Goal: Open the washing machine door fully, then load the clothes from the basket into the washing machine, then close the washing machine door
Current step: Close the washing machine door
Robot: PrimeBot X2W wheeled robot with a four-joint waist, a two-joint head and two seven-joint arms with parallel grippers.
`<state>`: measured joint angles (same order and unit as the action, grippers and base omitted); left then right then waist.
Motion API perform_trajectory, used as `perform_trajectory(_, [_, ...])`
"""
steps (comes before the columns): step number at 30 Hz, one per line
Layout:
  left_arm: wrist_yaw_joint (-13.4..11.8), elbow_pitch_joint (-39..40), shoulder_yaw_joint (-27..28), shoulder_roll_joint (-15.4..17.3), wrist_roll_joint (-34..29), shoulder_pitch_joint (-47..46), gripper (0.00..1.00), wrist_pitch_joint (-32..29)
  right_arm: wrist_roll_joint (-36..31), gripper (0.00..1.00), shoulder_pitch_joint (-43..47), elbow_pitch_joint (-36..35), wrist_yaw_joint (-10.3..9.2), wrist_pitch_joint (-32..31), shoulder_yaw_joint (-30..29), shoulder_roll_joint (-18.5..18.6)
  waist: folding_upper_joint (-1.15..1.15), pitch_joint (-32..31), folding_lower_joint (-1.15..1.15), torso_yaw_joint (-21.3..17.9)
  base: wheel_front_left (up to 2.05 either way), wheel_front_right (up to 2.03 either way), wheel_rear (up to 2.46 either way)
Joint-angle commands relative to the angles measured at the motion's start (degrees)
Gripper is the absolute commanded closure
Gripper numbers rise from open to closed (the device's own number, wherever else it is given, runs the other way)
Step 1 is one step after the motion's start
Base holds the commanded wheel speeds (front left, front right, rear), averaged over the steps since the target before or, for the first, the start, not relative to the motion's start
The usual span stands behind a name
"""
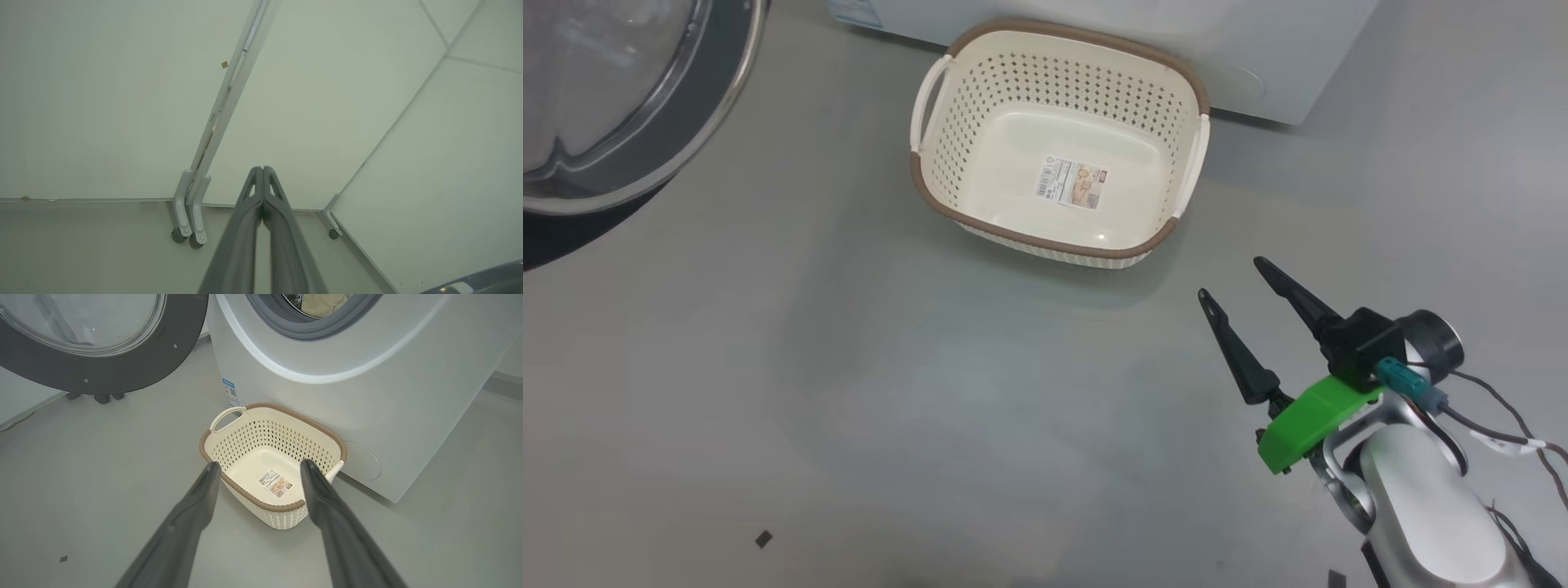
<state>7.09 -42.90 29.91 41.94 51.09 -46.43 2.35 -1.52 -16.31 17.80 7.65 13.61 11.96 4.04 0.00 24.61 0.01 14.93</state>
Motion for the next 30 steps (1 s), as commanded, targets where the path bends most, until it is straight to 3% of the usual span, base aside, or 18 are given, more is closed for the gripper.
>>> perform_trajectory(1, [0.23,0.5,1.6,5.7,0.28,-0.63,1.0,-0.68,-0.04,0.0,-1.56,-1.6,-0.16,0.51,1.45,-0.32,0.0,0.75,-0.01,-1.51,0.0,0.0,0.0])
perform_trajectory(9, [0.17,-13.13,3.92,7.77,7.06,-9.56,1.0,-8.2,0.15,0.0,-2.17,-1.06,-0.16,1.06,1.52,-0.8,0.0,1.29,-0.01,-5.02,0.0,0.0,0.0])
perform_trajectory(17, [0.25,-20.69,6.12,9.33,12.11,-14.0,1.0,-15.57,0.23,0.0,-2.13,-0.76,-0.16,1.31,1.26,-1.04,0.0,0.64,-0.01,-6.87,0.0,0.0,0.0])
perform_trajectory(23, [0.37,-20.11,3.94,8.39,13.81,-14.1,1.0,-24.25,0.23,0.0,-1.92,-0.56,-0.16,1.36,1.11,-1.11,0.0,-0.03,-0.01,-7.15,0.0,0.0,0.0])
perform_trajectory(30, [0.38,-16.91,2.68,6.47,16.26,-11.56,1.0,-28.78,0.71,0.0,-1.62,-0.7,-0.16,1.38,1.22,-1.14,0.0,-1.33,-0.01,-7.08,0.0,0.0,0.0])
